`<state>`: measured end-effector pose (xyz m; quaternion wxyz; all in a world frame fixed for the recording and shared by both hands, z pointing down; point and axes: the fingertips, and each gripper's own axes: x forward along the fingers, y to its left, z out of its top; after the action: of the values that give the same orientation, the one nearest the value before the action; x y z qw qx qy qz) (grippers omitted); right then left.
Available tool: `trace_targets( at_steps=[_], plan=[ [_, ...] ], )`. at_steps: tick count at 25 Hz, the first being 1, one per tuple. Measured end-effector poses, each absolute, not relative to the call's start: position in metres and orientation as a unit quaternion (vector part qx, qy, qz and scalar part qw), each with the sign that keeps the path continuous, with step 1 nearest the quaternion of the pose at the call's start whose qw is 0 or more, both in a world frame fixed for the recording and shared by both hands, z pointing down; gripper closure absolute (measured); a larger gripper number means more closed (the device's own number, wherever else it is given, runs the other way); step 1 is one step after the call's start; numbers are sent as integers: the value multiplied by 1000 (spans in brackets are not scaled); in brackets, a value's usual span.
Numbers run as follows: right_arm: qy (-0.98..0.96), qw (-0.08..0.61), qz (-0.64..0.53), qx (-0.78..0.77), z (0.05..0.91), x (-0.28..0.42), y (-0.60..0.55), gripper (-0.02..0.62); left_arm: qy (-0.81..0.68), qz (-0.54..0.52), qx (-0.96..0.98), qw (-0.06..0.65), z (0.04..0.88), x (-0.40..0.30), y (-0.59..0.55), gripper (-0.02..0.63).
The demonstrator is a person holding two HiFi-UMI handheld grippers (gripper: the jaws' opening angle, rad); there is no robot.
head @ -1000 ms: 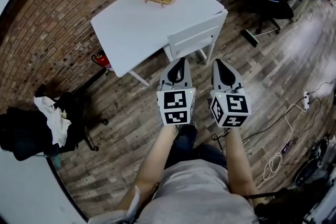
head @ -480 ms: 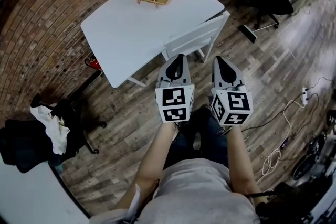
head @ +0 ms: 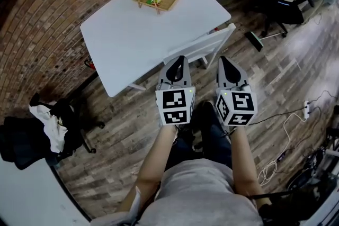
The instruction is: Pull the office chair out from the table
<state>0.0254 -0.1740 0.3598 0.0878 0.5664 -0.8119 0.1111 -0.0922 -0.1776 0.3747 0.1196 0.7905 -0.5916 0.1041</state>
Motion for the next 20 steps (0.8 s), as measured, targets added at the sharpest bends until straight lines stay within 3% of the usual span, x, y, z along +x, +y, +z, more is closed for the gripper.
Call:
trace_targets(
  at_steps=[8, 20],
  plan=[
    [-838, 92, 131, 521, 372, 42, -240, 581, -599, 120, 781, 131, 388, -68, -230, 594],
    [-899, 199, 90, 380, 411, 23, -293, 580, -617, 180, 751, 151, 419, -60, -280, 594]
  ],
)
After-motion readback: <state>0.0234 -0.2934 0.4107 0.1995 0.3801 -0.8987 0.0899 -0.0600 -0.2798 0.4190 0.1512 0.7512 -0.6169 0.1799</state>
